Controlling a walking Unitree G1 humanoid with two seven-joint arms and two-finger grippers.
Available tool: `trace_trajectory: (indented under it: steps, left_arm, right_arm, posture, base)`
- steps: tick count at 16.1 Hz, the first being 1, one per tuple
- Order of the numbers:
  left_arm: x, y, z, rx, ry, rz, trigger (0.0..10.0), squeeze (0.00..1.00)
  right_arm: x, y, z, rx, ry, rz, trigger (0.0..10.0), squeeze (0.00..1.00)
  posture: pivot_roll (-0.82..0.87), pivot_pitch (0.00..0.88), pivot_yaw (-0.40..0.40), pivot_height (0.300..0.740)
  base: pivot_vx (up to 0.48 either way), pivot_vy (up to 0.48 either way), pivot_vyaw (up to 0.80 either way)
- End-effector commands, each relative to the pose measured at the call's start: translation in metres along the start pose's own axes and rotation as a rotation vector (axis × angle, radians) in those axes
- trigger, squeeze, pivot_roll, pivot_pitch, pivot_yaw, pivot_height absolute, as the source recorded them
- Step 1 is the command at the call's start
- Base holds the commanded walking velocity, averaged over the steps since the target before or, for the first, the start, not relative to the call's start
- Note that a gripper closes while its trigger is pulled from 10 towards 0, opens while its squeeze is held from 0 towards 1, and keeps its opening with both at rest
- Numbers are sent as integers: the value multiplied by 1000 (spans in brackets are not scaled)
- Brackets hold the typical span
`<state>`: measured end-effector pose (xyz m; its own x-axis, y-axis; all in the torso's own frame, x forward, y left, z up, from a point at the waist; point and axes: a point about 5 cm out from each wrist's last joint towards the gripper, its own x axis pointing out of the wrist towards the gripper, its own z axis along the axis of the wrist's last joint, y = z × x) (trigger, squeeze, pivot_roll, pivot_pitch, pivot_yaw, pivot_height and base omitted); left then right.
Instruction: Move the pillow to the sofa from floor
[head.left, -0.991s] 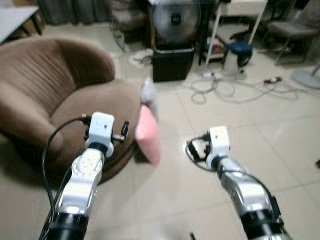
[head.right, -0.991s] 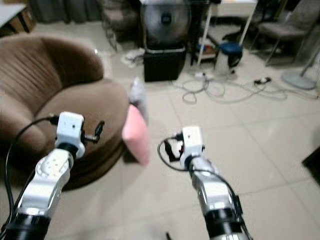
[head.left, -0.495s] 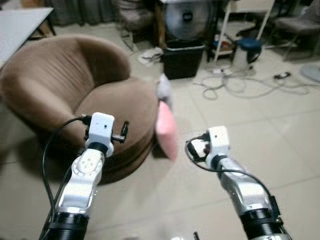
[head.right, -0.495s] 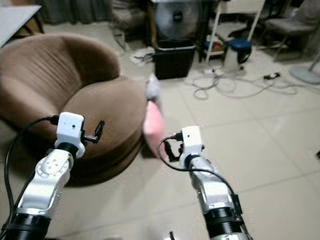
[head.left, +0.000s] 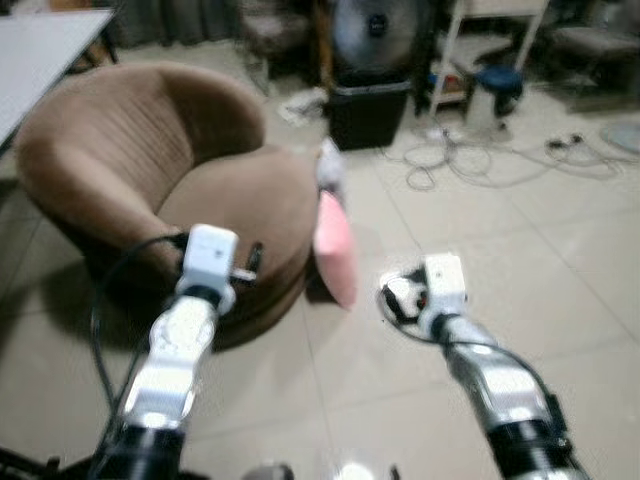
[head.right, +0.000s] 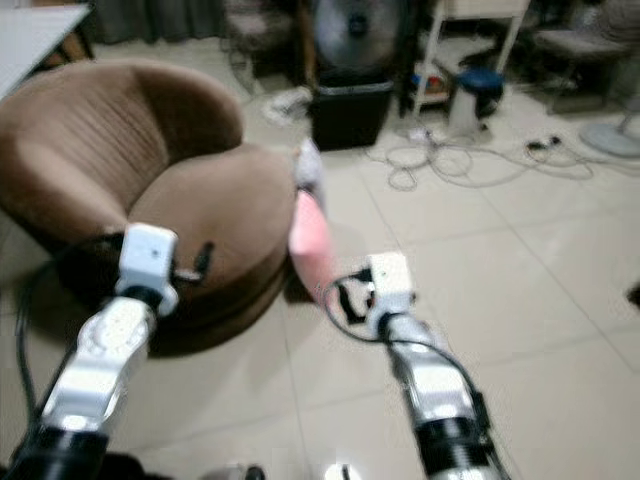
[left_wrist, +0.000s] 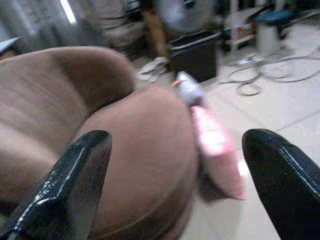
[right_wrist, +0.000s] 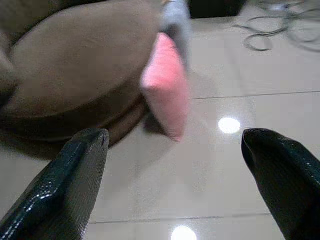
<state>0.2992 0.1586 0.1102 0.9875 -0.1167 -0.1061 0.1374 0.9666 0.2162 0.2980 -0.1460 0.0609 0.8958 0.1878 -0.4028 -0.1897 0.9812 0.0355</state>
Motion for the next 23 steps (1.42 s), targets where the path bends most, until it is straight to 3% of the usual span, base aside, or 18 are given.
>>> trace_trajectory:
  steps: [1,19,23]
  left_arm:
    - [1,5,2,5,-10,8,10000,0]
    - [0,5,2,-7,-26,5,10000,0]
    - [-2,13,-2,1,-27,39,10000,0]
  right_arm:
    - [1,4,2,3,-10,9,10000,0]
    - [1,4,2,8,-12,6,10000,0]
    - [1,2,7,-2,-54,-4,10000,0]
  posture:
    - [24,0,21,740]
    - [21,0,24,740]
    - [24,0,19,740]
  base:
    - [0,0,0]
    - [339,0,-90]
    - [378,0,0]
